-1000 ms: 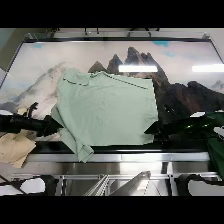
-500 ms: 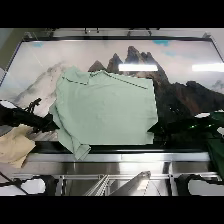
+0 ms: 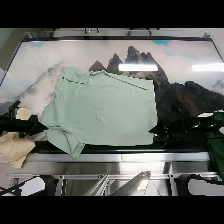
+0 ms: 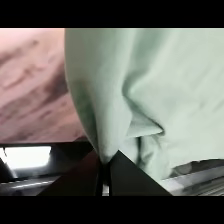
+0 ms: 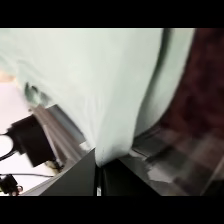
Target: Fold the shirts.
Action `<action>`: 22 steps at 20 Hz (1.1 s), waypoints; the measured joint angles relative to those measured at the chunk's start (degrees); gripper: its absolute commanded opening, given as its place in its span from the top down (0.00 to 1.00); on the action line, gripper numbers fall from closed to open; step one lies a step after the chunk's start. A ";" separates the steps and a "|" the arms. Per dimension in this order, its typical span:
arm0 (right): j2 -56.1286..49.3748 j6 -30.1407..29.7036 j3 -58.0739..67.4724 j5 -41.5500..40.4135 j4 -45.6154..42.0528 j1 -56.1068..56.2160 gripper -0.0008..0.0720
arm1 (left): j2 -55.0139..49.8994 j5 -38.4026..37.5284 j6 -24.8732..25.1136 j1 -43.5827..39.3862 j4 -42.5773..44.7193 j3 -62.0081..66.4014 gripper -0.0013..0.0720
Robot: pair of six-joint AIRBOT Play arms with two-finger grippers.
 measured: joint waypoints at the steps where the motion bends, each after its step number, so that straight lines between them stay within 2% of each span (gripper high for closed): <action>1: 1.42 -0.07 0.74 2.62 1.95 -0.02 0.97 | 1.88 -1.46 1.97 0.55 -4.50 0.59 0.94; 4: 10.25 0.26 4.83 10.12 11.23 -0.57 0.97 | 9.81 -8.63 9.18 2.62 -24.68 4.31 0.95; 7: 23.21 1.60 12.26 11.69 22.64 -2.82 0.97 | 20.39 -16.68 16.09 7.17 -52.85 10.29 0.95; 11: 40.57 1.99 24.90 2.71 32.13 -8.07 0.97 | 29.70 -24.55 19.74 16.68 -90.75 18.03 0.96; 13: 47.36 1.86 29.83 -3.69 33.57 -11.06 0.97 | 29.86 -27.04 19.87 19.08 -103.89 21.92 0.96; 15: 51.76 1.55 32.54 -8.55 33.05 -13.44 0.97 | 27.47 -27.63 18.82 20.33 -108.04 25.86 0.95; 17: 53.72 1.84 33.73 -11.04 29.68 -14.75 0.97 | 24.09 -26.91 16.92 20.90 -104.83 29.27 0.95; 20: 52.52 4.37 33.27 -11.72 24.15 -15.08 0.97 | 18.78 -23.76 14.36 18.62 -90.90 31.50 0.95; 22: 49.79 5.03 31.08 -11.08 21.49 -13.44 0.97 | 14.91 -21.68 13.57 13.86 -80.13 31.36 0.95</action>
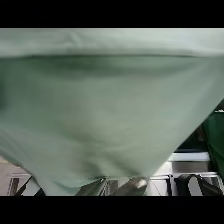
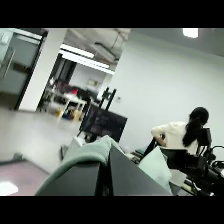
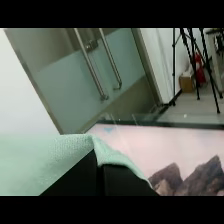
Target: Fold the shirts.
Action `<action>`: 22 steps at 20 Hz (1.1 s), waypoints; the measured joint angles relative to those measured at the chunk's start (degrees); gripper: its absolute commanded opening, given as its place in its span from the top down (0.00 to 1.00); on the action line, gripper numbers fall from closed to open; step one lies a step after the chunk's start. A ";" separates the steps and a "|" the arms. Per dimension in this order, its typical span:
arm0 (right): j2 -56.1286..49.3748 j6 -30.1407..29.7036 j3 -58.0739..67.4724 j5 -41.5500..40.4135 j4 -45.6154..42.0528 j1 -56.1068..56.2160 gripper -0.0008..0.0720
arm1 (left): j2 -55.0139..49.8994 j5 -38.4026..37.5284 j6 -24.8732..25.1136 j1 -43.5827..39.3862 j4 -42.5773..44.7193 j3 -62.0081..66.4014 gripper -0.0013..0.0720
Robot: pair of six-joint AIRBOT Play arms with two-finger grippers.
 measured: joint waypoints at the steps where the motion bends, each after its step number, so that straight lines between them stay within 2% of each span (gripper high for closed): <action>1: -1.73 -0.02 -1.62 0.11 -0.96 1.44 0.97 | -2.40 1.51 -0.33 -3.54 5.77 -0.39 0.95; 5: -10.51 -3.23 -9.73 -4.37 -4.68 9.60 0.97 | -12.83 10.10 0.96 -18.16 25.09 -0.44 0.95; 10: -27.98 -10.62 -15.28 -18.40 -4.87 18.16 0.97 | -30.80 20.79 1.75 -31.76 46.01 8.48 0.95; 15: -46.75 -17.81 -11.34 -25.73 0.48 18.49 0.97 | -49.51 25.35 -1.07 -36.39 54.55 22.86 0.95; 18: -55.10 -19.37 -6.95 -25.79 1.92 17.75 0.97 | -57.68 25.99 -4.04 -37.16 58.77 30.42 0.95; 22: -59.93 -20.20 -4.26 -23.12 1.46 16.00 0.97 | -63.23 24.22 -7.63 -37.75 65.96 38.27 0.95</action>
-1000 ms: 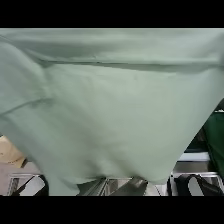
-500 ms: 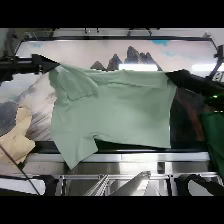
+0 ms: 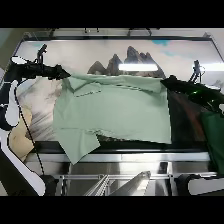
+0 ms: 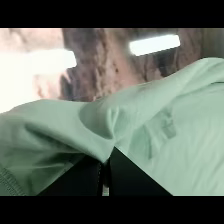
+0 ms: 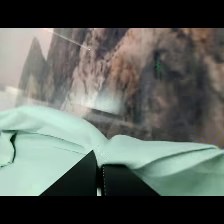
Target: Fold the shirts.
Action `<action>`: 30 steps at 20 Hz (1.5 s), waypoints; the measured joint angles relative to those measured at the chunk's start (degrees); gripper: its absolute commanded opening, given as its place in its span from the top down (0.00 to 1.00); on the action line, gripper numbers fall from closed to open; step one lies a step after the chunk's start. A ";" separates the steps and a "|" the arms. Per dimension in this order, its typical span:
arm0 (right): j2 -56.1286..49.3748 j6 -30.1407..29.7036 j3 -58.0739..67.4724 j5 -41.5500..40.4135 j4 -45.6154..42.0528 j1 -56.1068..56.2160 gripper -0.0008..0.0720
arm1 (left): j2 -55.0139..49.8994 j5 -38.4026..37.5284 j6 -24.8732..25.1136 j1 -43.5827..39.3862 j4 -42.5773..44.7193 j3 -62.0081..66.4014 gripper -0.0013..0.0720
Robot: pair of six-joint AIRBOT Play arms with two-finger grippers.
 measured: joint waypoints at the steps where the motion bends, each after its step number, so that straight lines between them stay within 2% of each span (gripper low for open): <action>1: -0.46 0.04 0.26 1.03 -0.87 -0.50 0.97 | -0.52 -0.83 -0.52 -0.15 1.46 0.96 0.95; 5: -1.53 3.28 0.76 3.54 -8.66 -1.73 0.97 | -1.55 -5.31 -1.92 -0.44 6.58 1.49 0.95; 7: -1.77 4.02 0.85 3.26 -11.28 -1.88 0.95 | -1.75 -6.80 -2.27 -0.48 7.91 0.22 0.59; 9: -1.73 4.81 0.92 2.71 -12.85 -2.21 0.54 | -1.79 -8.63 -3.06 -0.37 8.63 -0.35 0.59; 13: 2.47 7.04 0.94 7.21 -17.27 -5.88 0.54 | -1.31 -16.79 -7.17 2.23 9.27 3.26 0.59; 16: 8.66 15.61 0.09 15.50 -29.42 -10.93 0.53 | 3.76 -20.98 -9.62 6.08 9.31 -0.09 0.59; 18: 13.29 21.51 -3.52 21.09 -38.36 -13.84 0.52 | 9.51 -21.31 -9.40 8.70 9.64 -7.96 0.59; 19: 15.56 23.82 -6.25 23.06 -41.77 -14.97 0.46 | 13.55 -21.03 -8.35 10.08 9.60 -13.94 0.59; 22: 20.68 28.28 -15.82 24.41 -48.13 -17.00 0.46 | 25.75 -17.64 -5.22 14.10 9.53 -33.09 0.59; 25: 21.64 29.09 -23.52 21.42 -48.37 -16.81 0.47 | 37.22 -13.92 -3.54 18.80 10.29 -51.63 0.59; 30: 16.48 26.14 -27.47 19.80 -40.24 -11.06 0.51 | 49.59 -8.15 -4.72 22.45 15.28 -72.81 0.59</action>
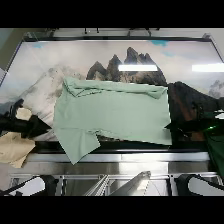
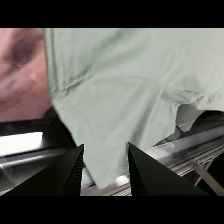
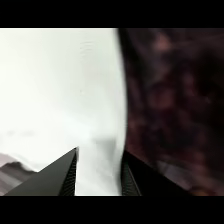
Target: Fold the shirts.
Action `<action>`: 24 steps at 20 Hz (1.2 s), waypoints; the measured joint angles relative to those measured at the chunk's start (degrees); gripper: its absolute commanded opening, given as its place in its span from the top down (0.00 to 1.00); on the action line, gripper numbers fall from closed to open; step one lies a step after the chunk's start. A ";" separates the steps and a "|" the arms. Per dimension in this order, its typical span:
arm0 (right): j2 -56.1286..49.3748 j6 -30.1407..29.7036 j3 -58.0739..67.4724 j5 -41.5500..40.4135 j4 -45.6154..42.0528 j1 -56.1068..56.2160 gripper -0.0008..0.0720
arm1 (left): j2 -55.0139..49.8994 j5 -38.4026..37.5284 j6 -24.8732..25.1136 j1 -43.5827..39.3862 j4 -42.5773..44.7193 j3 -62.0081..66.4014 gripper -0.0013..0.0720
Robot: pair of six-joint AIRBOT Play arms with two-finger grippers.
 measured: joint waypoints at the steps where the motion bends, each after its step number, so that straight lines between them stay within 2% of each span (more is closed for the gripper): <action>1: -1.22 -1.20 -0.28 -0.28 1.79 1.29 0.51 | 1.44 1.36 -0.28 -0.22 0.85 -2.99 0.59; 5: -3.85 -5.35 -0.74 -0.24 7.56 4.20 0.51 | 3.08 6.54 -1.09 -3.98 1.97 -10.29 0.59; 9: -4.52 -7.13 -0.81 -0.13 8.72 4.96 0.51 | -2.71 8.79 -2.19 -11.54 0.98 -10.36 0.59; 11: -4.66 -7.63 -0.83 -0.13 8.90 5.01 0.51 | -6.49 8.81 -2.45 -15.10 0.13 -8.50 0.64; 12: -4.68 -7.76 -0.83 -0.13 8.90 4.83 0.68 | -8.33 7.82 -2.49 -16.76 -0.15 -7.13 0.95; 13: -4.74 -7.87 -0.85 -0.28 8.52 4.42 0.87 | -9.75 7.85 -2.47 -18.05 0.22 -5.77 0.95; 16: -4.85 -8.92 -0.81 1.86 7.19 1.20 0.88 | -11.63 7.58 -2.69 -19.50 0.31 -2.12 0.95; 20: -4.72 -9.42 -0.72 6.16 6.03 -4.98 0.88 | -10.21 9.84 -4.68 -15.96 0.98 -0.35 0.95; 22: -4.61 -9.44 -0.66 8.66 7.02 -6.88 0.97 | -8.98 9.86 -5.44 -13.31 2.40 -0.13 0.95; 24: -4.57 -9.42 -0.66 10.49 7.61 -7.87 0.97 | -7.32 8.90 -6.10 -11.08 2.58 -0.61 0.95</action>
